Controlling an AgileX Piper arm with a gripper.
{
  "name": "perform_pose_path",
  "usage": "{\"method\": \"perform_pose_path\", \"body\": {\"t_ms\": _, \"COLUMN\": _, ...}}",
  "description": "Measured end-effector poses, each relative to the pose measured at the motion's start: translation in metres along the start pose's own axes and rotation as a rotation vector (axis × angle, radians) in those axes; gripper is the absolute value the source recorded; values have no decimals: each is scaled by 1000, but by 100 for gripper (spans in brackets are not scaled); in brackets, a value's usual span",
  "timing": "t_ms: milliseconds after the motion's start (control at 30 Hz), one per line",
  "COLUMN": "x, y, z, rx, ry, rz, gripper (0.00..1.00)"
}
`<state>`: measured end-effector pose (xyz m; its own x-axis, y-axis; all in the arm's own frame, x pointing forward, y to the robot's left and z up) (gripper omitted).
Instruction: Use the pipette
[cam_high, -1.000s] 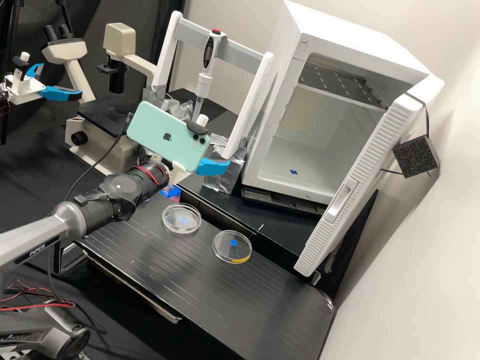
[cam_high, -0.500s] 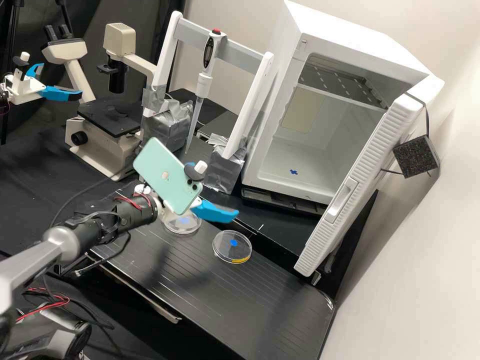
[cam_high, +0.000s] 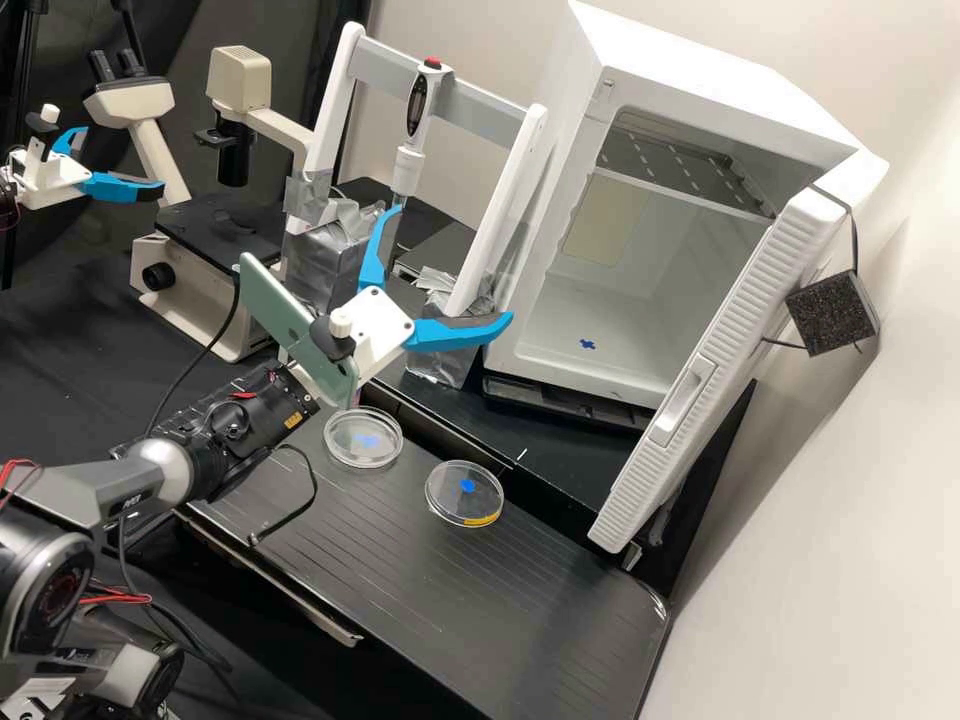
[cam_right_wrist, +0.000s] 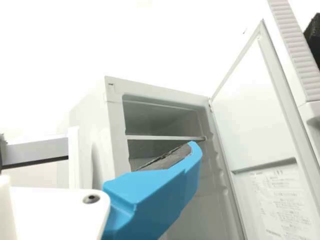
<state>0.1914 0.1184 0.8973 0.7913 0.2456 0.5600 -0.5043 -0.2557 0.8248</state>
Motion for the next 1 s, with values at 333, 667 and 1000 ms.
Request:
{"method": "perform_pose_path", "body": {"t_ms": 333, "x": 8, "y": -16, "z": -2, "rx": 39, "ry": 110, "rz": -117, "gripper": 100}}
{"method": "perform_pose_path", "body": {"t_ms": 667, "x": 23, "y": -47, "z": 0, "rx": -6, "ry": 154, "rz": -280, "gripper": 100}}
{"method": "perform_pose_path", "body": {"t_ms": 1000, "x": 29, "y": -59, "z": 21, "rx": -37, "ry": 61, "rz": -325, "gripper": 100}}
